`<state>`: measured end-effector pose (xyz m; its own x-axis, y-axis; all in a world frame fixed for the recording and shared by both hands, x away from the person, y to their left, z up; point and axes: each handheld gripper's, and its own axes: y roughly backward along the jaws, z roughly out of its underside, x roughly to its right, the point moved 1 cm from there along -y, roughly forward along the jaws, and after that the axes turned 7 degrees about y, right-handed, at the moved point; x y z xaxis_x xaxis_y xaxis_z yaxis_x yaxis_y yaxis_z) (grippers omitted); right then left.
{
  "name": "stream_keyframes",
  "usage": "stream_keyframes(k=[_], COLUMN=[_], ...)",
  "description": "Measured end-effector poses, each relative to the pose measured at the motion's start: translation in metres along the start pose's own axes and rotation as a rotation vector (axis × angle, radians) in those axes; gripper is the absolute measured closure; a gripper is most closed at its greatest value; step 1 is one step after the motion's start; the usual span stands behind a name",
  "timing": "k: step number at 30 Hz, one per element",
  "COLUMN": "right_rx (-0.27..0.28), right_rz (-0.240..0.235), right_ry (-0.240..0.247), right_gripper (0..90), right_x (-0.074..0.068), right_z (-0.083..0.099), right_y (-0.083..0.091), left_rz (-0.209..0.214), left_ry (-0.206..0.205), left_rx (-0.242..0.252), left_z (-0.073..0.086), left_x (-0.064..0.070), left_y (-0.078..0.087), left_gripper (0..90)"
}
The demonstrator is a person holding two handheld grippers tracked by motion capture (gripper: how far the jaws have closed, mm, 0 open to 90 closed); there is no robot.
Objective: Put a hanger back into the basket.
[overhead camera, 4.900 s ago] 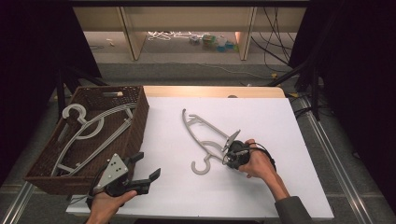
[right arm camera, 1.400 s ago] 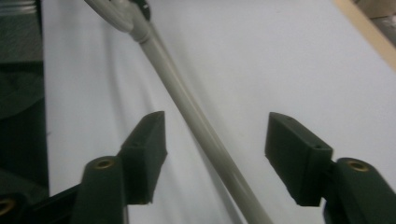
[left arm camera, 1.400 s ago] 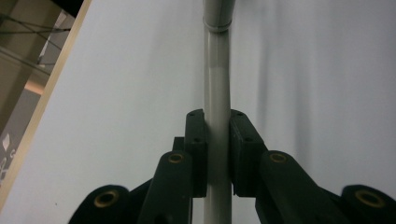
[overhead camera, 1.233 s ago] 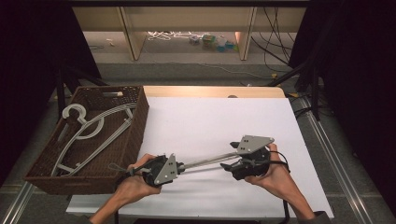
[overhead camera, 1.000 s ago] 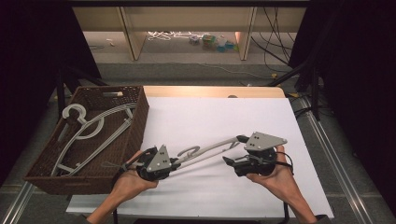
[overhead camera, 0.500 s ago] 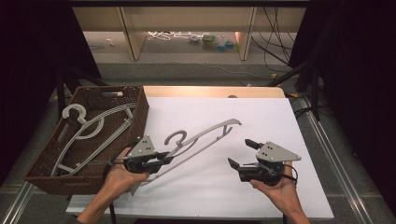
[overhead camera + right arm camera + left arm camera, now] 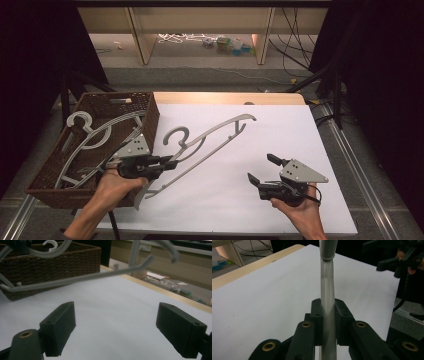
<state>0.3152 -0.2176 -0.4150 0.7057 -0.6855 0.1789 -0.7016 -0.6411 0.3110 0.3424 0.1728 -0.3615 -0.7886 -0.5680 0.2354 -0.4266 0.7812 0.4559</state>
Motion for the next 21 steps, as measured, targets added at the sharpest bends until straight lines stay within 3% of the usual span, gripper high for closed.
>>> stream_keyframes(k=[1, 3, 7, 12, 21], right_rx=[-0.022, -0.01, -0.006, -0.024, -0.023], right_rz=[-0.009, 0.013, 0.008, 0.001, 0.003], right_ry=[-0.005, 0.018, 0.01, 0.017, 0.012], right_gripper=[16.9, 16.9, 16.9, 16.9, 16.9], right_x=[-0.001, 0.0, -0.001, -0.002, -0.002], right_z=[0.001, 0.003, 0.005, 0.006, 0.008], right_y=[0.001, 0.001, 0.001, 0.002, 0.003], left_rz=[0.007, 0.008, 0.01, 0.051, 0.019], left_ry=[0.013, 0.02, 0.039, 0.07, 0.101], left_rx=[0.002, 0.002, 0.011, 0.033, 0.056], left_z=[-0.003, -0.009, -0.019, -0.025, -0.03], left_x=[0.0, -0.001, 0.0, 0.0, -0.006], left_y=[0.003, 0.008, 0.019, 0.029, 0.056], left_gripper=[79.4, 79.4, 79.4, 79.4, 79.4])
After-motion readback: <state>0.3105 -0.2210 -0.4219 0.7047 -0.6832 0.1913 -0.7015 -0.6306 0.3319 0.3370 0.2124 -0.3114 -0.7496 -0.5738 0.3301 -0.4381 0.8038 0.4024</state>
